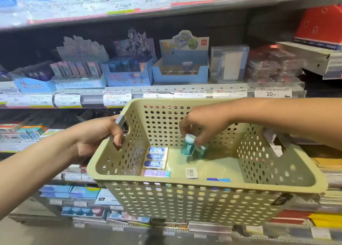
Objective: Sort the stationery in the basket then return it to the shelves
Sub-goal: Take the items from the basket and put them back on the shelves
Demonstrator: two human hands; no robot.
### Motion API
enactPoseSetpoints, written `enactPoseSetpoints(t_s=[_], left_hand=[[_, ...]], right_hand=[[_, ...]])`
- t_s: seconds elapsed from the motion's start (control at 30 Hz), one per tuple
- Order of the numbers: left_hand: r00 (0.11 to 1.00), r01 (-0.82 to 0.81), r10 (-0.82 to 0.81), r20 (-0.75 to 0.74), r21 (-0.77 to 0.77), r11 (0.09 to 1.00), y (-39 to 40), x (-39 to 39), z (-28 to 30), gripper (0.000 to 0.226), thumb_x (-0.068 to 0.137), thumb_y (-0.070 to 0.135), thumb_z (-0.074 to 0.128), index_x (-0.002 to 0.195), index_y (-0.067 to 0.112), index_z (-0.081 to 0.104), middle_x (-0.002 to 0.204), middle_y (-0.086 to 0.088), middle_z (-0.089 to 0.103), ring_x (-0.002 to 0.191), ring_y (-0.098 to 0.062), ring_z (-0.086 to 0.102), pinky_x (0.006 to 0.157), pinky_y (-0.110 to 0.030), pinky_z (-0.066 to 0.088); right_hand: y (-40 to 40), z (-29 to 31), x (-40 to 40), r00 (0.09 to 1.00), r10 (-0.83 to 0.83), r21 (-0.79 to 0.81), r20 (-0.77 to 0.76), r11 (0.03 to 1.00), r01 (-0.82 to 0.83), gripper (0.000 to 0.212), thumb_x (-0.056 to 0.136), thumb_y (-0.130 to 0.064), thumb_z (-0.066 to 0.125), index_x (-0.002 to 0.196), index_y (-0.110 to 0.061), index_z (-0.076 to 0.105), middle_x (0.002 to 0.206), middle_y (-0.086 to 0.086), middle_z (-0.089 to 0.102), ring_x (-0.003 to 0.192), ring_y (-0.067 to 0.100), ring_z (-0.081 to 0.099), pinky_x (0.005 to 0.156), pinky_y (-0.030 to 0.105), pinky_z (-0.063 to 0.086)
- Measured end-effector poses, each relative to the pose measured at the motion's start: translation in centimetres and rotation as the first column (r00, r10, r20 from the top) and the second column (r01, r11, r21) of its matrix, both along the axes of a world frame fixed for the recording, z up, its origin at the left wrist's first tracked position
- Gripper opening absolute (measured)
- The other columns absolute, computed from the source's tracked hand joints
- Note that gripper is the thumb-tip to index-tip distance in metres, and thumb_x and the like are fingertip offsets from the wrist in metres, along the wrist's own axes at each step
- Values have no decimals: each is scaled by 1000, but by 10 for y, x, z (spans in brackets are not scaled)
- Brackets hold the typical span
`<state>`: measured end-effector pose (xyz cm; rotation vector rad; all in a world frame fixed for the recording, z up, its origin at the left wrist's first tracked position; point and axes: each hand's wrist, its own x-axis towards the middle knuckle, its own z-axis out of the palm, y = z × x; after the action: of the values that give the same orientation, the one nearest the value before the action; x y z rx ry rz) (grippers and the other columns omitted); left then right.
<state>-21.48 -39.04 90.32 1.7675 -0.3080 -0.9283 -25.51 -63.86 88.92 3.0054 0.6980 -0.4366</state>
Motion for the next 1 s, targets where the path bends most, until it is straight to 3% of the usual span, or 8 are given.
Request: enactPoseSetpoints(t_s=[0.1,0.17,0.3,0.37,0.53,0.67,0.83,1.0], left_hand=[[1000,-3,3,-6,2,1000,8,1,3,37,72,-17,33,84,12,53,49,-12,59,36,-24,57,35,-29,47],[1000,-19,19,-8,5,1000,11,0,7,46,53,-15,42,89,11,53,53,-14,60,38,-26,58,36,-30,48],[999,-39,39,17,27,999,16,3,12,52,51,-13,43,94,14,56,52,-15,60,37,-26,57,35,-31,48],[999,-47,47,11,31,998,18,4,13,45,58,-13,45,92,14,56,55,-16,60,38,-27,57,36,-32,48],[997,-77,76,33,35,996,25,12,13,55,44,-9,39,91,14,57,62,-18,60,42,-29,58,40,-32,50],[998,-56,55,22,27,998,25,11,15,40,63,-15,40,89,12,56,56,-16,62,38,-27,58,36,-30,48],[997,-72,72,21,24,997,27,13,15,47,50,-14,40,88,11,55,55,-17,60,38,-27,57,36,-31,48],[999,-53,52,6,22,998,29,14,17,39,66,-19,36,87,10,53,52,-16,59,36,-26,56,34,-32,47]], right_hand=[[-8,16,2,997,-59,279,-43,958,68,24,82,-10,66,105,-8,60,94,-4,62,65,-5,57,60,6,45],[-13,26,4,997,-67,394,-39,916,77,22,84,-10,64,106,-12,59,100,-4,63,72,-7,61,67,9,49],[-20,46,8,996,-87,534,-5,842,76,23,88,-11,61,111,-13,61,106,-3,64,81,0,64,75,21,55],[-23,58,11,993,-113,597,22,799,78,24,90,-10,58,114,-12,62,107,-2,65,81,-3,63,73,21,55],[-28,77,29,949,-281,715,142,692,97,27,92,-15,56,119,-17,60,108,-2,65,95,10,61,76,21,54],[-26,80,53,883,-413,686,220,710,161,35,95,-18,53,129,-13,54,125,5,58,101,12,57,81,23,52],[-25,76,83,808,-494,533,323,800,276,41,97,-22,48,137,-17,47,135,5,52,119,20,51,93,22,39],[-25,71,103,783,-482,375,393,862,342,37,99,-24,44,135,-16,48,137,8,49,121,27,48,95,24,36]])
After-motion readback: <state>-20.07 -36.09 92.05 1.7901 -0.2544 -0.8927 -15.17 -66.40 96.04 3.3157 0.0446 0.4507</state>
